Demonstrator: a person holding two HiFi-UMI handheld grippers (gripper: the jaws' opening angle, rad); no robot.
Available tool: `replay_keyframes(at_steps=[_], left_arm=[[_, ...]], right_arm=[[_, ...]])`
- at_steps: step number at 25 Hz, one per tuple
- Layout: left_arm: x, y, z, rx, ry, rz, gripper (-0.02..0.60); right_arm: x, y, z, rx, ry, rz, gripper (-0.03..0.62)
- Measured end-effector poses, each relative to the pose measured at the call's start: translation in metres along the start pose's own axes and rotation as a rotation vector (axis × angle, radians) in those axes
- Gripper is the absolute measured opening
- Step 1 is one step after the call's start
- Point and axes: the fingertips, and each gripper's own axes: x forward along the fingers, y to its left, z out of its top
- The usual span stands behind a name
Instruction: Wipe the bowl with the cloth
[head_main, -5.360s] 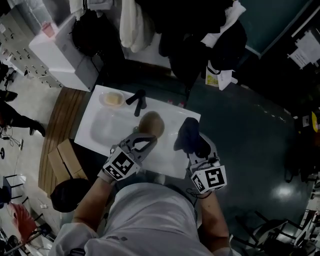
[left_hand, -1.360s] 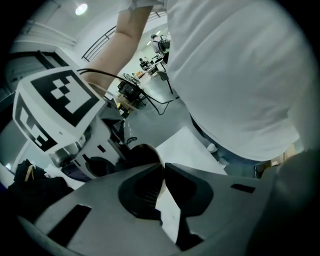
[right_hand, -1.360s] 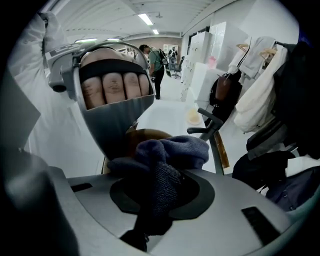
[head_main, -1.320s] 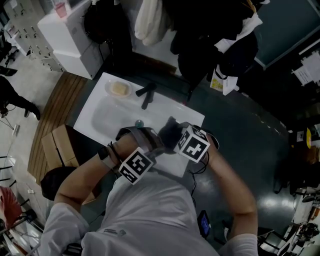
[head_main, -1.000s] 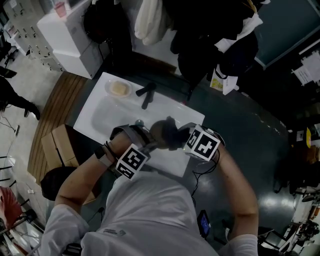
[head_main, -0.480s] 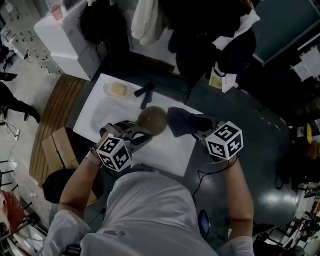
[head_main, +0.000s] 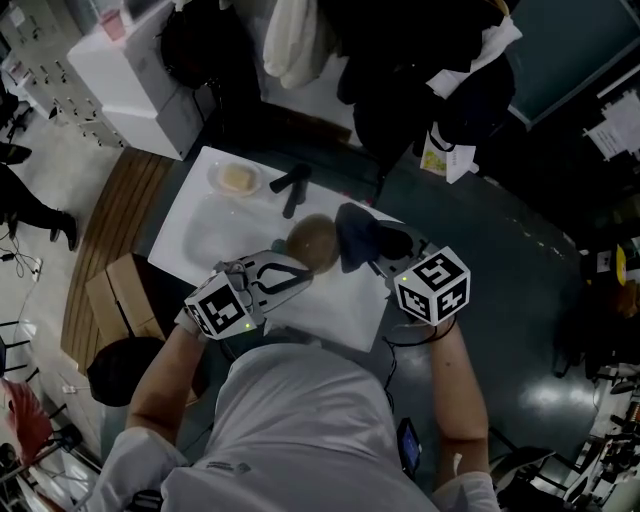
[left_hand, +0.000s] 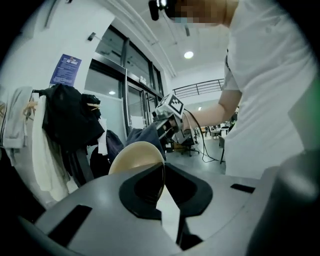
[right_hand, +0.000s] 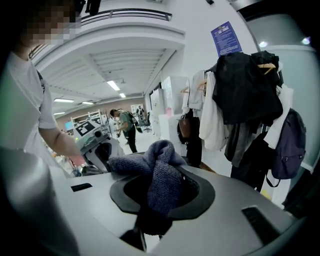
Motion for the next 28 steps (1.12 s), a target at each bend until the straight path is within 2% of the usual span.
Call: replay_keyframes(at_steps=[4, 6, 13, 17, 21, 28], left_arm=[[-0.001, -0.005, 0.003, -0.016, -0.027, -0.025, 0.023], [-0.001, -0.003, 0.004, -0.023, -0.034, -0.009, 0.023], [-0.004, 0.017, 0.011, -0.092, -0.091, 0.078, 0.023], [-0.007, 0.022, 0.013, -0.126, -0.112, 0.094, 0.023], [-0.012, 0.026, 0.019, -0.215, -0.177, 0.110, 0.023], [-0.020, 0.038, 0.023, -0.267, -0.245, 0.119, 0.023]], right_arm=[[0.010, 0.018, 0.006, -0.061, -0.008, 0.024, 0.097], [0.011, 0.025, 0.009, -0.082, -0.011, 0.025, 0.097], [0.011, 0.047, 0.017, -0.079, -0.045, 0.067, 0.095], [0.012, 0.057, 0.015, -0.071, -0.051, 0.083, 0.095], [0.011, 0.068, 0.014, -0.075, -0.072, 0.107, 0.095], [0.013, 0.089, 0.015, -0.090, -0.102, 0.154, 0.095]])
